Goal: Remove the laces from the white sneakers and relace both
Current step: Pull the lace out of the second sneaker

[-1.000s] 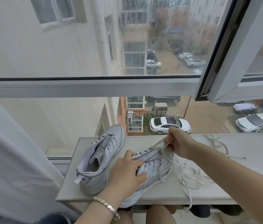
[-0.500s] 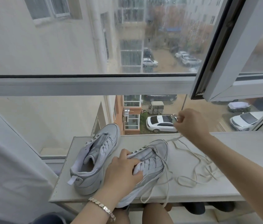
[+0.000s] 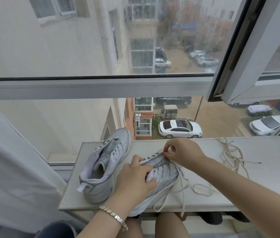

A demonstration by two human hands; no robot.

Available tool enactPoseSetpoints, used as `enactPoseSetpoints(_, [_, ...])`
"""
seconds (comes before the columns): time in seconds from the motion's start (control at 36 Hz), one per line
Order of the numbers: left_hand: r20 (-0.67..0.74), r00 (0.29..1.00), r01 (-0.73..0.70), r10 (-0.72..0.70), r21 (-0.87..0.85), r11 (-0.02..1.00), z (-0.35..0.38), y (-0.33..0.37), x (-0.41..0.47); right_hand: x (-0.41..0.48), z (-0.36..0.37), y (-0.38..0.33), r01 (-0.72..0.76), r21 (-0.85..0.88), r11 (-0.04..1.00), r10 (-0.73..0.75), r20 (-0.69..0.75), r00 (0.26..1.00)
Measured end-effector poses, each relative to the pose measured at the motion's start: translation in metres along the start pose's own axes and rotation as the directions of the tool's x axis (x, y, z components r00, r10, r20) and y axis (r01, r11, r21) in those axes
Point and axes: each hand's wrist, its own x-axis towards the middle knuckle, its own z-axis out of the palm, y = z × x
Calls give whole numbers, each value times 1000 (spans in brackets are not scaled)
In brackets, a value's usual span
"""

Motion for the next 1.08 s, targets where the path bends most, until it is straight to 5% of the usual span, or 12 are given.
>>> enactPoseSetpoints(0.28, [-14, 1000, -3, 3, 7, 1000, 0, 1, -1, 2, 5, -2, 29, -27, 999, -31, -70, 997])
enactPoseSetpoints(0.47, [-17, 1000, -1, 1, 15, 1000, -1, 2, -1, 9, 3, -2, 57, -85, 995, -51, 69, 996])
enactPoseSetpoints(0.94, [-28, 1000, -2, 3, 10, 1000, 1, 0, 0, 8, 6, 3, 83, 4, 997, -83, -11, 997])
enactPoseSetpoints(1.08, [-30, 1000, -4, 4, 8, 1000, 2, 1, 1, 12, 5, 4, 67, -30, 997, -65, 80, 995])
